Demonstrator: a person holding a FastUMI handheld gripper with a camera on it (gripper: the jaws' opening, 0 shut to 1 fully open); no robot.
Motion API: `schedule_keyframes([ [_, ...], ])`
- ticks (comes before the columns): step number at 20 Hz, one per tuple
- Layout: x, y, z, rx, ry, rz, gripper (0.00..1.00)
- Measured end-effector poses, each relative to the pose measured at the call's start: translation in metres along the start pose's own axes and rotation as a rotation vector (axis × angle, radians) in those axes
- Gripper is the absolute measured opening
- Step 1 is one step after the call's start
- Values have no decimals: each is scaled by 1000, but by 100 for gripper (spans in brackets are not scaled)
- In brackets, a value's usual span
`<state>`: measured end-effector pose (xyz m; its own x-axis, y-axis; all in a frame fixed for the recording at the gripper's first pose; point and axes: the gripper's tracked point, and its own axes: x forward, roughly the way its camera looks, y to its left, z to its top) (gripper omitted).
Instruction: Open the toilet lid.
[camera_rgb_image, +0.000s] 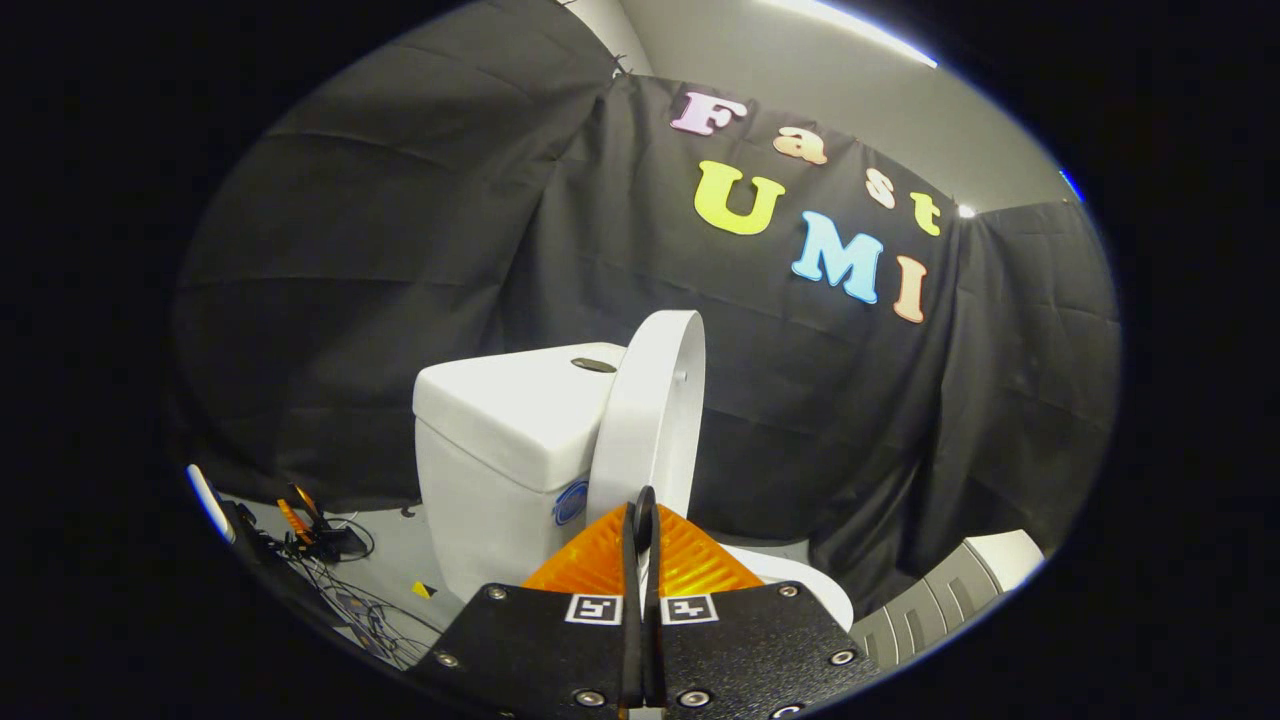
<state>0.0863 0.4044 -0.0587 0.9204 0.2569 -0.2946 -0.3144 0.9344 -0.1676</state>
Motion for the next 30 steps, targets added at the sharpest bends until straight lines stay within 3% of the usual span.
schedule_keyframes([
  [4,5,-10,-7,33,-24,52,1],
  [8,-2,-27,-1,56,-62,97,16],
  [12,-24,-50,12,5,-132,92,84],
  [13,-30,-59,16,17,-149,82,93],
  [18,-64,-123,32,148,-203,-8,95],
  [22,-88,-172,40,148,-275,-61,94],
  [30,-116,-209,18,208,-285,-76,95],
])
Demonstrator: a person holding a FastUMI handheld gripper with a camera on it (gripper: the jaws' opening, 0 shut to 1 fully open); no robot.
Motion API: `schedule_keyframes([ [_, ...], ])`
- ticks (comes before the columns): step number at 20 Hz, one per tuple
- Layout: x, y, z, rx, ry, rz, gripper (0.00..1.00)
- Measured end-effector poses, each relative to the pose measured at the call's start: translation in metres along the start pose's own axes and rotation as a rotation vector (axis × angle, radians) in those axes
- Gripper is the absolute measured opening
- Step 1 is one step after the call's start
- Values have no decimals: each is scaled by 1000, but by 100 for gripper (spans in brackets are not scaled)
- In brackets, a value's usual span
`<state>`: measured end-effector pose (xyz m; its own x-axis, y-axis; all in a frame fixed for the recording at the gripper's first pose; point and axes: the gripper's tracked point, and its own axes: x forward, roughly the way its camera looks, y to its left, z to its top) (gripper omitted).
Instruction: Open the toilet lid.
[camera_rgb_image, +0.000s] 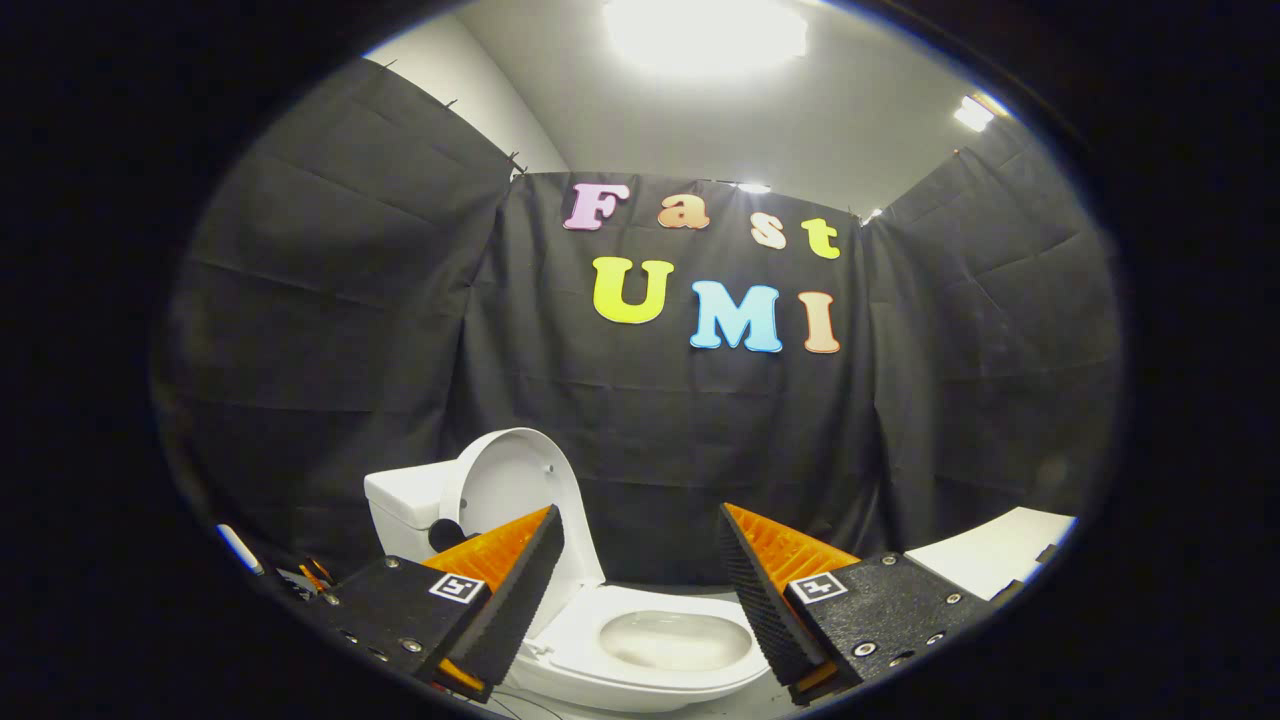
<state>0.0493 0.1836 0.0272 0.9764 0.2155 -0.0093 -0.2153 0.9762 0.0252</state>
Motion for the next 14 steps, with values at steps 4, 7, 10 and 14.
schedule_keyframes([
  [4,-16,-22,-8,24,-4,-29,94],
  [7,-27,-35,-13,26,-3,-47,95],
  [10,-31,-41,-18,42,1,-52,95],
  [14,-32,-46,-18,29,4,-57,95],
])
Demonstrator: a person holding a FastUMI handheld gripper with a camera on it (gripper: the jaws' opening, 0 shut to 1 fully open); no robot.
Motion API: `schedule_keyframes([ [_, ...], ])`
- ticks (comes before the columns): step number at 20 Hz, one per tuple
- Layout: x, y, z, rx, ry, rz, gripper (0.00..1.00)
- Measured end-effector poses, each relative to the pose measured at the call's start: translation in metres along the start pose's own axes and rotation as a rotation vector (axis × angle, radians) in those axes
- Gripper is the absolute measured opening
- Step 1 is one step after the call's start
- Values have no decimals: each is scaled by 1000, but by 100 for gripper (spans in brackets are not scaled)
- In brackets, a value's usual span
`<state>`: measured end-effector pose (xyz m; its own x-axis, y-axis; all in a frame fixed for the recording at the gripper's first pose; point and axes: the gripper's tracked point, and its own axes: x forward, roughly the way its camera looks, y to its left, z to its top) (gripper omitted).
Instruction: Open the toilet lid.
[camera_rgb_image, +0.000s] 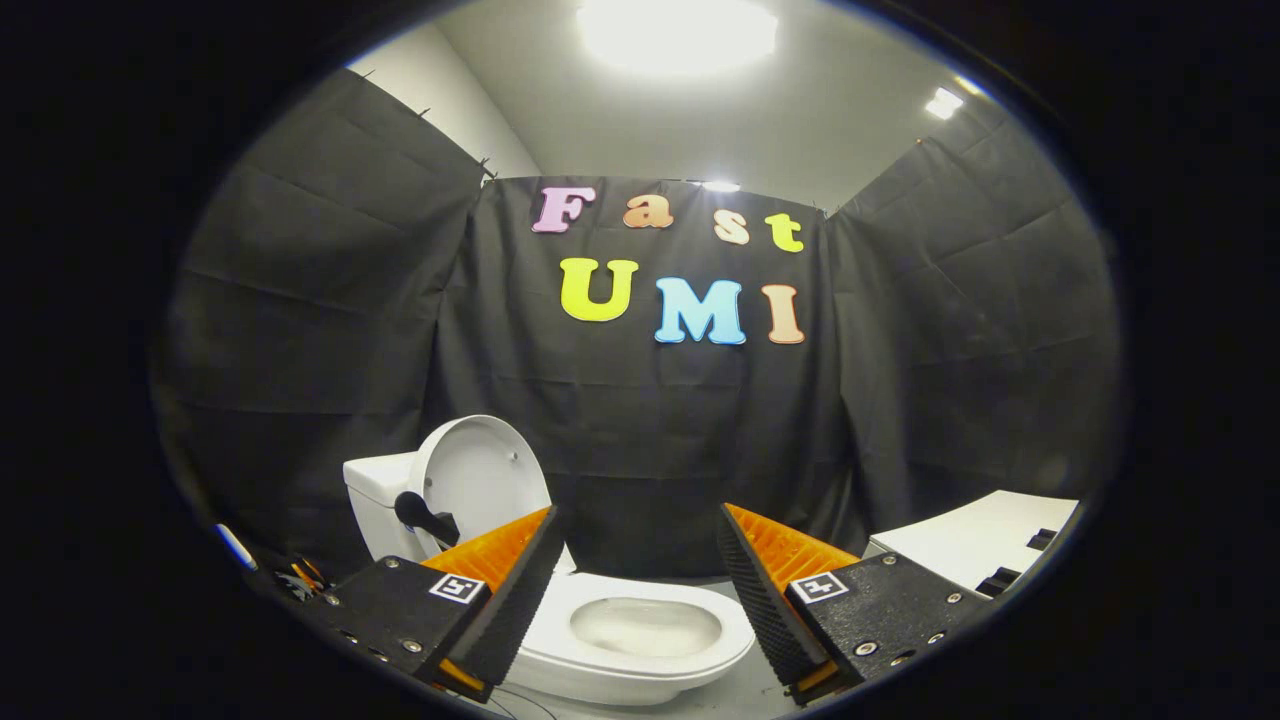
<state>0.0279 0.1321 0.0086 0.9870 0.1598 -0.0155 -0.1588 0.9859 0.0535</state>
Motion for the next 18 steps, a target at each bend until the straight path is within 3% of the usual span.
schedule_keyframes([
  [18,-6,-9,-2,20,-3,-16,95],
])
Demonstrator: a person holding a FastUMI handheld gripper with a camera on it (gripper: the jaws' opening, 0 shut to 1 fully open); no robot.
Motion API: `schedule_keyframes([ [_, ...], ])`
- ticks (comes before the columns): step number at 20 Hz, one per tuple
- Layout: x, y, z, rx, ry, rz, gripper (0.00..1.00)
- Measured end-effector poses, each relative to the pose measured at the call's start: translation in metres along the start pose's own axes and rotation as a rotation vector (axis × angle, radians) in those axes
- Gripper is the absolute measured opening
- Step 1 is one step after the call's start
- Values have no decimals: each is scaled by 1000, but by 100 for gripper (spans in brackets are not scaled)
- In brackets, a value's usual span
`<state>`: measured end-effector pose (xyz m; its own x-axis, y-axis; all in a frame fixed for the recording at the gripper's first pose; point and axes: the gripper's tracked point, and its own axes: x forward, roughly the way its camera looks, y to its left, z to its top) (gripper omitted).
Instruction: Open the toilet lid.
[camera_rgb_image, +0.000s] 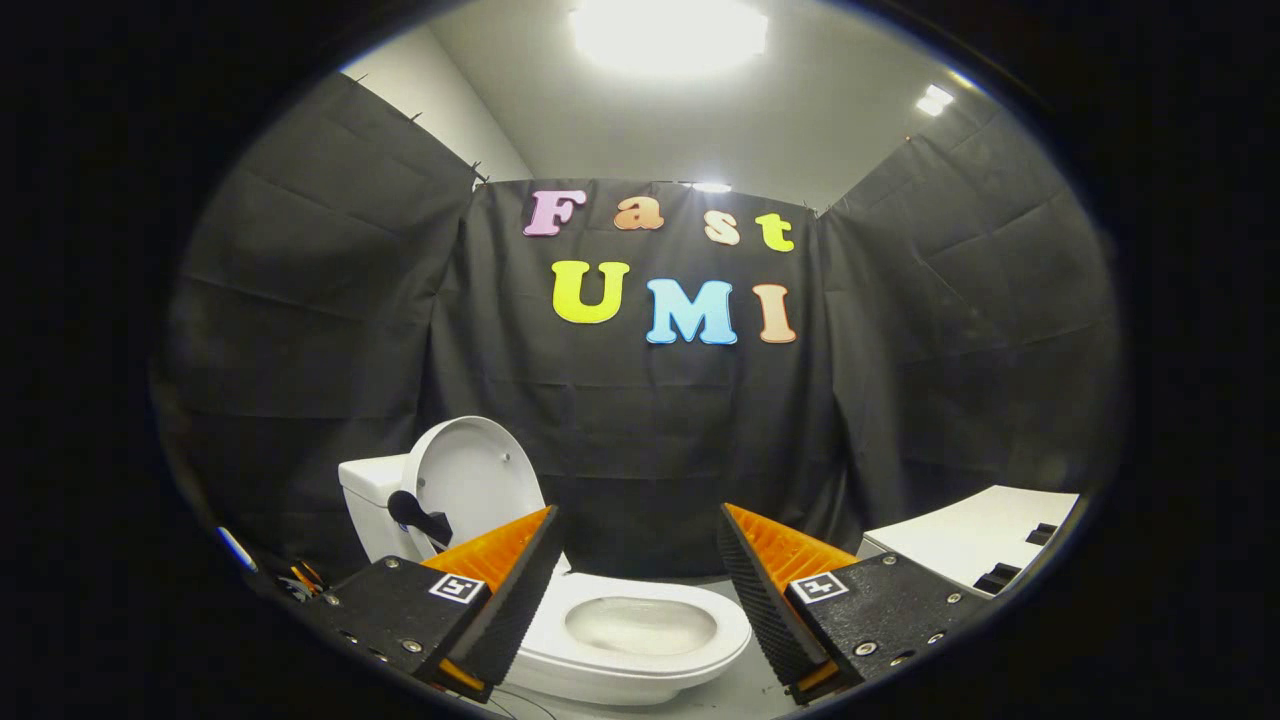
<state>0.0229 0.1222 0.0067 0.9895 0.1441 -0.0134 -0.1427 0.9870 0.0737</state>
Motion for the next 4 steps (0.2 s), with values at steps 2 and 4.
schedule_keyframes([
  [2,-1,0,0,-2,0,0,95],
  [4,-1,0,0,5,1,0,95],
])
